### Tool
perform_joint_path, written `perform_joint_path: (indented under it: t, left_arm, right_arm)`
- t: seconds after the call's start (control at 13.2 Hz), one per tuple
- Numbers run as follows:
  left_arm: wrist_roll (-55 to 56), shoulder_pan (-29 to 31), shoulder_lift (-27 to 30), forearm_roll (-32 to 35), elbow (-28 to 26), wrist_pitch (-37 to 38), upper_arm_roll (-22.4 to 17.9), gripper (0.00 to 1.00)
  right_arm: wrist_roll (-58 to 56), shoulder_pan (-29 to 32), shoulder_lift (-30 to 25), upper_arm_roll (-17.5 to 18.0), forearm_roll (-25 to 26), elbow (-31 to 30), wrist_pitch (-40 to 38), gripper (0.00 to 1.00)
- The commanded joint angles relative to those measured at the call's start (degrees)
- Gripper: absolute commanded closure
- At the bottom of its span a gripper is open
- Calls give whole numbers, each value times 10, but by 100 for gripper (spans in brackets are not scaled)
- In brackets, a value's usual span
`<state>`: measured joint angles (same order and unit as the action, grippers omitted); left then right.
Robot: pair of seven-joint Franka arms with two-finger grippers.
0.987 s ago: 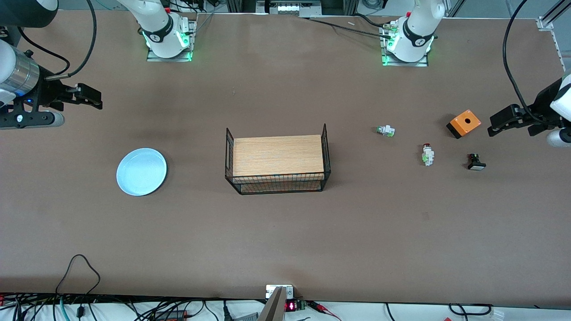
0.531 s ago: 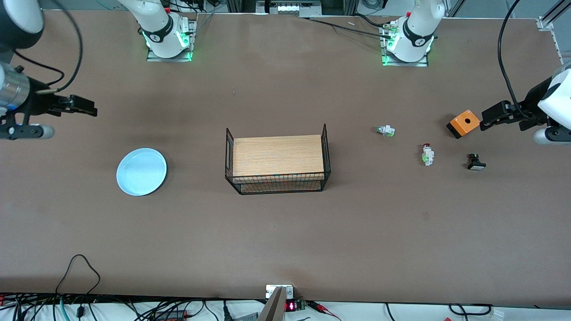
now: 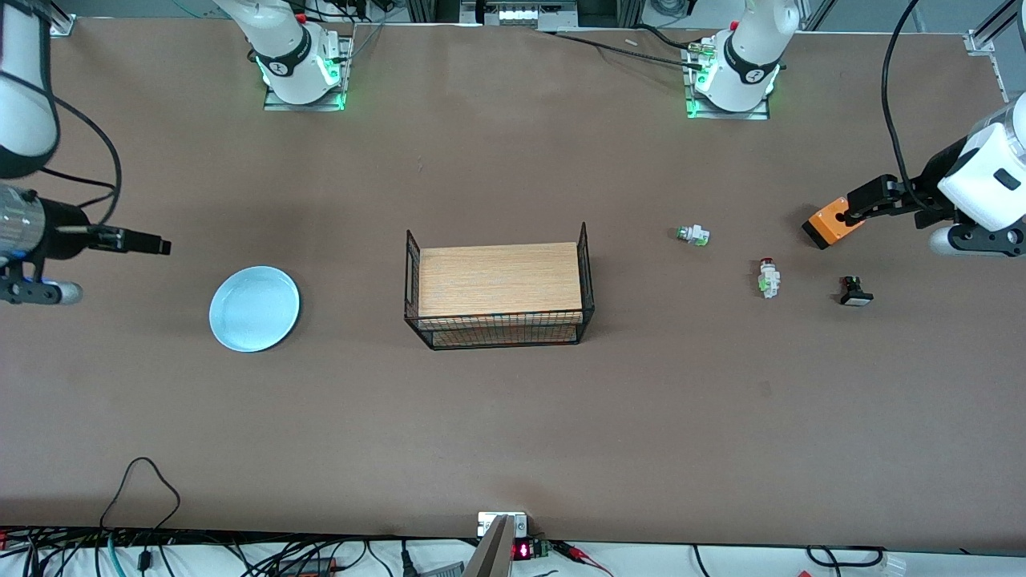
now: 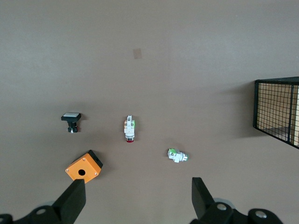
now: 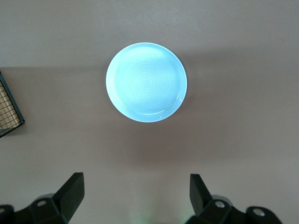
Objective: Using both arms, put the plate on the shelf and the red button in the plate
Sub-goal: 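Move the right gripper toward the light blue plate, then lower the right gripper and grasp the plate rim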
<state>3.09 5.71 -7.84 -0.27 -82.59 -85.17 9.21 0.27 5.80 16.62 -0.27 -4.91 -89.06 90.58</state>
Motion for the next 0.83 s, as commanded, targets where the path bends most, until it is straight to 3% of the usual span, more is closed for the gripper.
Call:
perform_joint_path:
  t: [0.0, 0.38, 0.76]
  left_arm:
    - [2, 1, 6, 33, -6, 4, 3, 0]
    - [2, 4, 1, 34, -6, -1, 5, 0]
    - [2, 7, -1, 29, -6, -1, 5, 0]
  right_arm:
    - [11, 1, 40, 4, -10, 14, 12, 0]
    - [-1, 20, 140, 4, -11, 14, 139, 0]
    - [-4, 18, 194, 6, -7, 15, 177, 0]
